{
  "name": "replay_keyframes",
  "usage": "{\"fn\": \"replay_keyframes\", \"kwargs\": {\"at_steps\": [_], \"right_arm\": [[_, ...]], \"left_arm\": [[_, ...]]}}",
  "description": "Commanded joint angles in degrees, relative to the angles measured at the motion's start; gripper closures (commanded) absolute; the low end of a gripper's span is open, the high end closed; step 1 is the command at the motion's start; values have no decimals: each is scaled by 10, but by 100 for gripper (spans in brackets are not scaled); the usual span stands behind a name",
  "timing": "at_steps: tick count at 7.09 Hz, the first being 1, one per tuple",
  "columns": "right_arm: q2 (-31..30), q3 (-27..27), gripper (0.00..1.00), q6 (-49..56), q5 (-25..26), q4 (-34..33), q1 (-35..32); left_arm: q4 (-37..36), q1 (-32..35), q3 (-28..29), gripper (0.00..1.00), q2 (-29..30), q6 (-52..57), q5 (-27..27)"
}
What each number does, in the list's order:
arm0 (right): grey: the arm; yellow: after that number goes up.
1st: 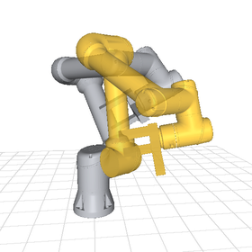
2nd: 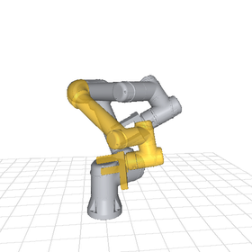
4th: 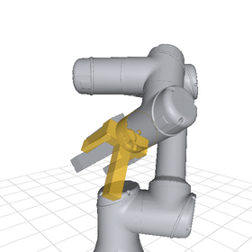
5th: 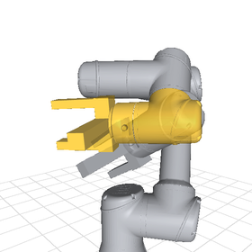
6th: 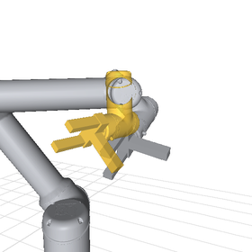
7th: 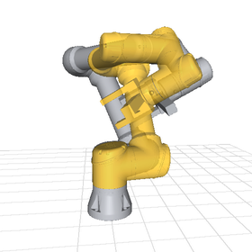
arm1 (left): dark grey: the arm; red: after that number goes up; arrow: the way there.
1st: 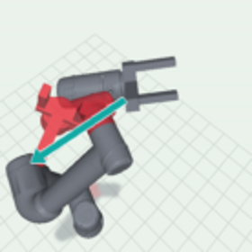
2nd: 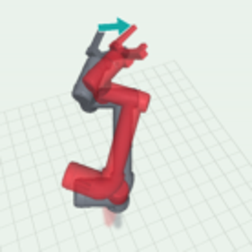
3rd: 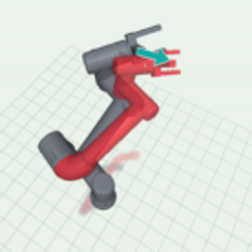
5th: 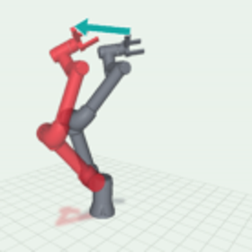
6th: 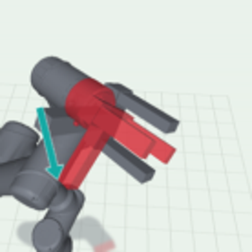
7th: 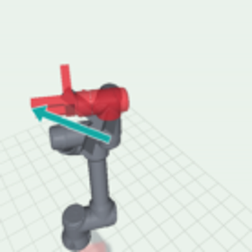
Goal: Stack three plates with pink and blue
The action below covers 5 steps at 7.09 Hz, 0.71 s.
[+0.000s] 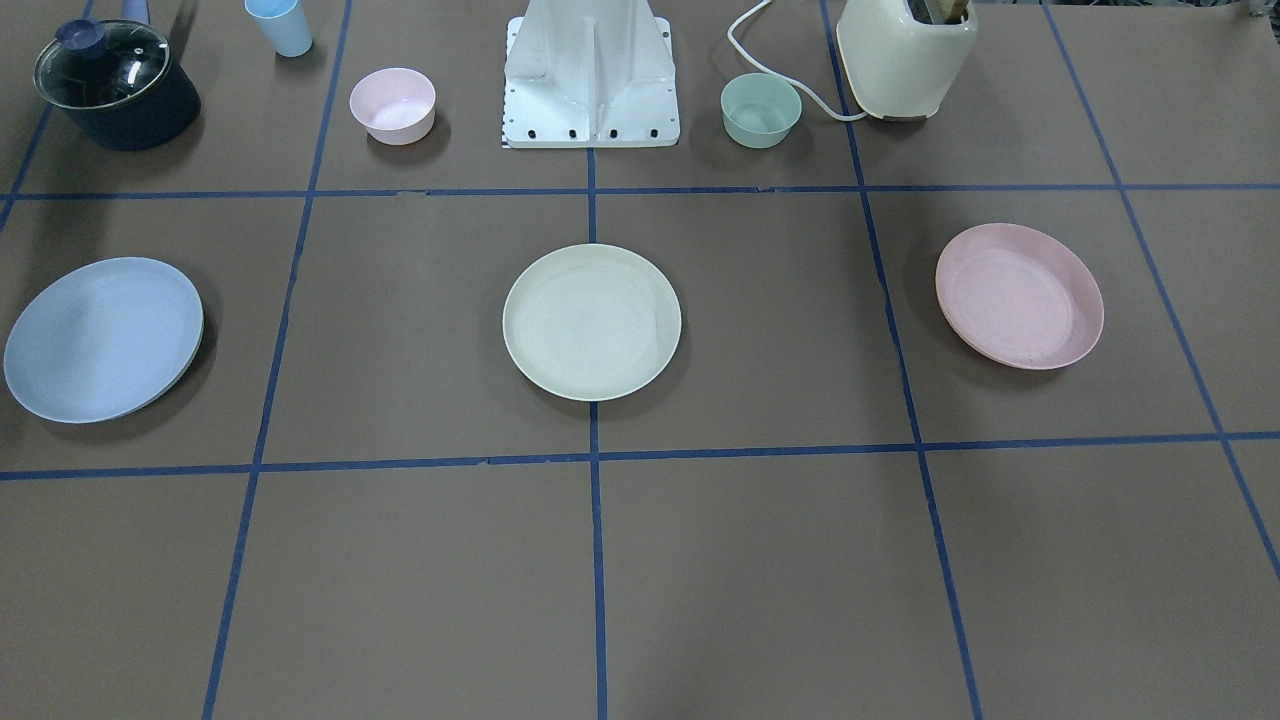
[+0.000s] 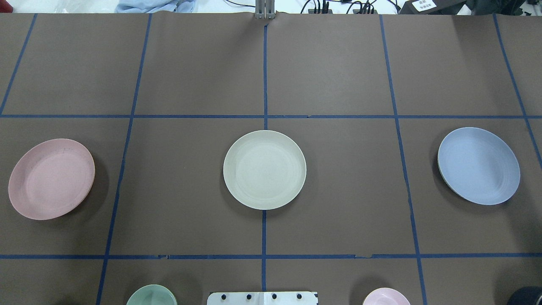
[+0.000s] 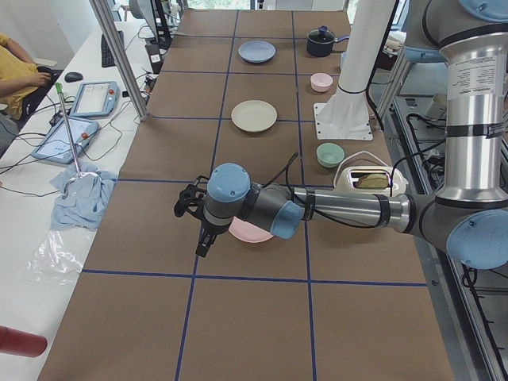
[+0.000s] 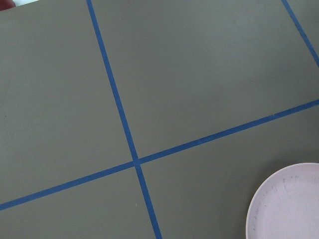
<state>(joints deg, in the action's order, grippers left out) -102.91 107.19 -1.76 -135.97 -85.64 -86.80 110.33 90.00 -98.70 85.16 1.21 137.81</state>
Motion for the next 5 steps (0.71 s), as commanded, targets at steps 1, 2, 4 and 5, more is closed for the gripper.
{"fn": "replay_keyframes", "kwargs": {"at_steps": [1,2,4,5], "right_arm": [[-7,4,0,0,1,-3,-2],[-5,2,0,-1,10,-1,-1],[-5,4,0,0,12,5,-1],[-5,4,0,-1,5,6,-1]], "left_arm": [[4,-1,-8,0,-3,-1,-2],[4,0,-7,0,-4,-1,-2],[6,-1,-10,0,-15,-1,0],[8,0,-19,0,-29,0,0]]}}
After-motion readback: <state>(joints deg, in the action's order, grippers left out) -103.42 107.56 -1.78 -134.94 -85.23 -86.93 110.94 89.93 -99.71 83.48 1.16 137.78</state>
